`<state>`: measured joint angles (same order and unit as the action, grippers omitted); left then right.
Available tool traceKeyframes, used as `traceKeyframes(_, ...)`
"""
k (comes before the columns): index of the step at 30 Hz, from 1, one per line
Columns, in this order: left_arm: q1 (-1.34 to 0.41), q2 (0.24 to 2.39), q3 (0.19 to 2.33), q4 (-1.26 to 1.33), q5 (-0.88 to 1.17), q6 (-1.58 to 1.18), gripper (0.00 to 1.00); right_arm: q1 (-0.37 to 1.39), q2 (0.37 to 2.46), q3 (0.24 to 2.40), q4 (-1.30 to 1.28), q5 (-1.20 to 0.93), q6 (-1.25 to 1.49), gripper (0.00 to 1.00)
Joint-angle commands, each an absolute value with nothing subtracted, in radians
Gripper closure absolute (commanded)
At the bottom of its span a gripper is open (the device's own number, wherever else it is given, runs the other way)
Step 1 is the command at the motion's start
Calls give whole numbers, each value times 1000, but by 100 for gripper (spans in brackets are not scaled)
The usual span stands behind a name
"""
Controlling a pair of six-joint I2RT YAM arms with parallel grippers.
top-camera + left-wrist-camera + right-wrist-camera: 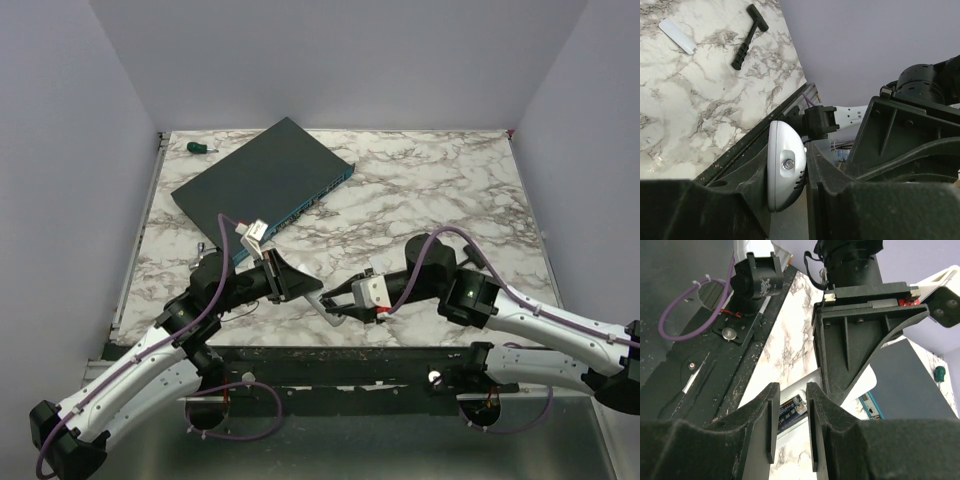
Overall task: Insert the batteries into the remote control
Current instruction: Load the battery into the remote control.
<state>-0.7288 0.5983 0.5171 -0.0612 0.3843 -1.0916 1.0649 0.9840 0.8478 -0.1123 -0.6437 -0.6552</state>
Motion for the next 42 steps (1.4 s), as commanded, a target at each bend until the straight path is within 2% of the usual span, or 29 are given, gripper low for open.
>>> traceKeyframes(1, -734, 584, 507, -32, 419, -1085, 100, 1061, 1003, 834, -39, -685, -638, 66)
traceKeyframes(23, -733, 562, 498, -32, 417, -1083, 100, 1060, 1046, 826, -37, -628, -632, 77)
traceKeyframes(42, -733, 564, 505, -27, 417, -1083, 100, 1061, 1014, 789, -40, -590, -624, 77)
